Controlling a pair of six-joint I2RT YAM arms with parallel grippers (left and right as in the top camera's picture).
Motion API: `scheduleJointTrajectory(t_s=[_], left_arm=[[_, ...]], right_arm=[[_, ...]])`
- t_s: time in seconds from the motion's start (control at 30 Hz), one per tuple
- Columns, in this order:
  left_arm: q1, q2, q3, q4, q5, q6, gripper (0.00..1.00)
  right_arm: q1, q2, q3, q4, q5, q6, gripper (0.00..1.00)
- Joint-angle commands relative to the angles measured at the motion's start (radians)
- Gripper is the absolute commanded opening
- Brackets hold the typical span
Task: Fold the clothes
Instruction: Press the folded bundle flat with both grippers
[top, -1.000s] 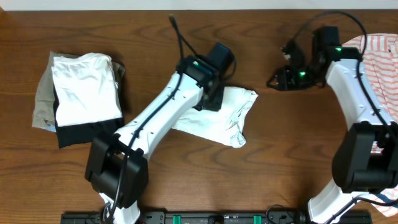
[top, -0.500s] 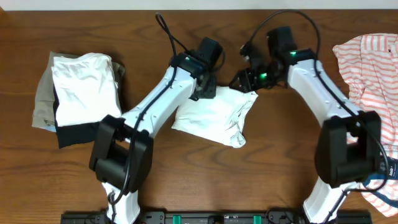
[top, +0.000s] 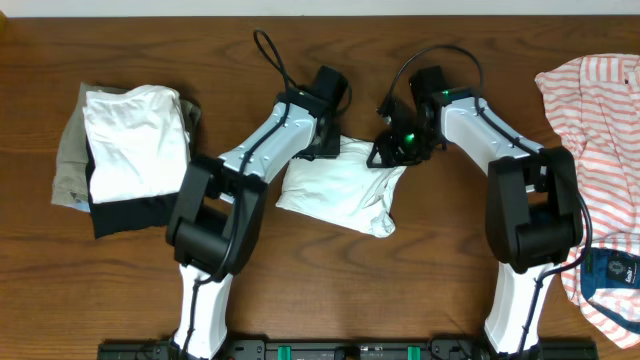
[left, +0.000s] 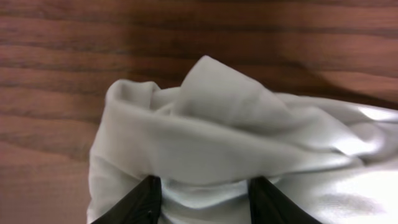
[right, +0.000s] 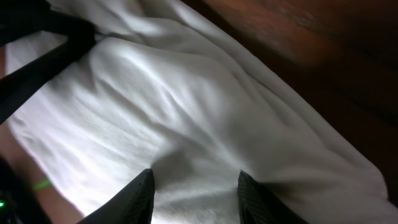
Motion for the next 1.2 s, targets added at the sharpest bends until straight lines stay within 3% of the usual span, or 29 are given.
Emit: scheduleJointTrajectory(t_s=[0.0,0.3,0.47,0.83,1.17], left_arm=[[0.009,0.047,-0.006,0.006,-0.005,0.012,0.47],[0.028,0.058,-0.006,0.021,-0.005,0.011,0.52],[0.028,0.058,-0.006,0.020,-0.005,0.011,0.53],[0.028,0.058,-0.006,0.020,-0.005,0.011,0.54],[0.028,0.058,-0.006,0.019,-0.005,0.011,0.58]], right_arm=[[0.004,0.014,-0.005,-0.007,0.066,0.014,0.42],[0.003,0.014,-0.005,-0.036,0.145,0.012,0.45],[0.005,0.002,-0.003,-0.090,-0.137,-0.216,0.45],[0.009,-0.124,-0.003,-0.181,-0.303,-0.362,0.47],[0.077,-0.129,-0.006,-0.285,-0.286,-0.439,0.45]])
